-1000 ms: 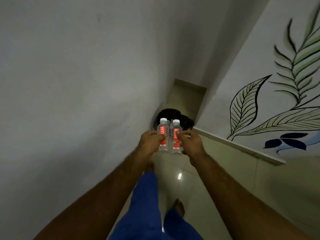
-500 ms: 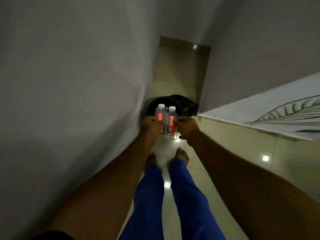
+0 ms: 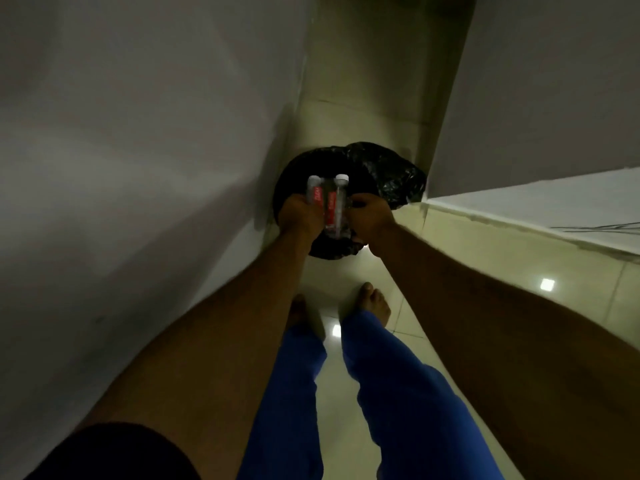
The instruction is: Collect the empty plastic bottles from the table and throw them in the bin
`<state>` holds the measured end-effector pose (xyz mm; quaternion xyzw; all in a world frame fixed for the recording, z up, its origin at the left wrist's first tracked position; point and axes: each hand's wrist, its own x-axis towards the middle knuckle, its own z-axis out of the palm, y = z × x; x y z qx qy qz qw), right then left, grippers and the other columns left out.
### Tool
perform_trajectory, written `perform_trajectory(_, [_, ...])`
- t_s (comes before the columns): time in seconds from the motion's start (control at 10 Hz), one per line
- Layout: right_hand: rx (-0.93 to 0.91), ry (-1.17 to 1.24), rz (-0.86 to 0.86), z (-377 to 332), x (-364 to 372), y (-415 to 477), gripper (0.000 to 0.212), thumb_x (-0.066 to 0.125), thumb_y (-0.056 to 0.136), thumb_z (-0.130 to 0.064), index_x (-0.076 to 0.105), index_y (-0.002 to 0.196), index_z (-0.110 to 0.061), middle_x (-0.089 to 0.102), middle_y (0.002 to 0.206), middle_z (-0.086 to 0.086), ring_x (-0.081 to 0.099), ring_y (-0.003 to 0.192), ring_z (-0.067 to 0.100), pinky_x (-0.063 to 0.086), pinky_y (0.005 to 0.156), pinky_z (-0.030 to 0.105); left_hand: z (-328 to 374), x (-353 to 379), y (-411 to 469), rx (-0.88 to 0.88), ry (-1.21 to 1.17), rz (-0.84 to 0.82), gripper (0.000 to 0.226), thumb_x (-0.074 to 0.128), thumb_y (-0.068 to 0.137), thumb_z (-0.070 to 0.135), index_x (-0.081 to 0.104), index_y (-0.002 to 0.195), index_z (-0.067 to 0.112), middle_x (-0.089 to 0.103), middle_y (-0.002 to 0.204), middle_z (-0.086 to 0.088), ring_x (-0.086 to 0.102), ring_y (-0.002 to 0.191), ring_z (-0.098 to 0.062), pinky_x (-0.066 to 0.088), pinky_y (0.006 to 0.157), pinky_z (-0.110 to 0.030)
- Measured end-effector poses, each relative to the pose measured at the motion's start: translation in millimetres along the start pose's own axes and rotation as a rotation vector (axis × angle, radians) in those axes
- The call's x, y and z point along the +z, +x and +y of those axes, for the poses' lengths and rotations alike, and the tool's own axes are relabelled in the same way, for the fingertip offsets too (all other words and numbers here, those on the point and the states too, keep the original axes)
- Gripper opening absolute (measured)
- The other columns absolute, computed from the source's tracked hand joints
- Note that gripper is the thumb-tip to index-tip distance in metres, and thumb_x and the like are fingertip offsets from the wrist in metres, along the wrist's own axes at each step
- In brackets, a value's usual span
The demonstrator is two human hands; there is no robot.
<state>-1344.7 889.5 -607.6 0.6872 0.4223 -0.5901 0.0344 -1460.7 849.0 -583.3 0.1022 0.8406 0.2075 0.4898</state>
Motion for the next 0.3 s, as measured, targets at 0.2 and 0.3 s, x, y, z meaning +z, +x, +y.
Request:
perform_trajectory(0.2, [0.022,0.299,-0.051,-15.9,-16.0,-73.8,0.024,0.056,0.081,-0.017,0.065,0.103,-0.021,0.062,0.102,0.013,0.058,0.081,0.026,0.054,0.077,0.041,5.0,-20.7,-64.0,0.004,-0.104,0.012,0.03,0.05,0.095,0.0,0.059,0.122,-0.009,0.064,0.108,-0.013,0.056,0.104,-0.033,0.043,0.086,-0.031])
perform_trajectory(0.3, [0.016,0.451,-0.017,-36.0,-36.1,-141.7,0.014,0.054,0.087,-0.01,0.062,0.085,-0.022,0.063,0.09,0.013,0.057,0.067,0.023,0.049,0.059,0.032,20.8,-35.9,-116.6,0.063,-0.135,-0.006,0.033,0.05,0.089,0.003,0.06,0.119,-0.008,0.06,0.122,-0.018,0.057,0.113,-0.035,0.047,0.102,-0.04])
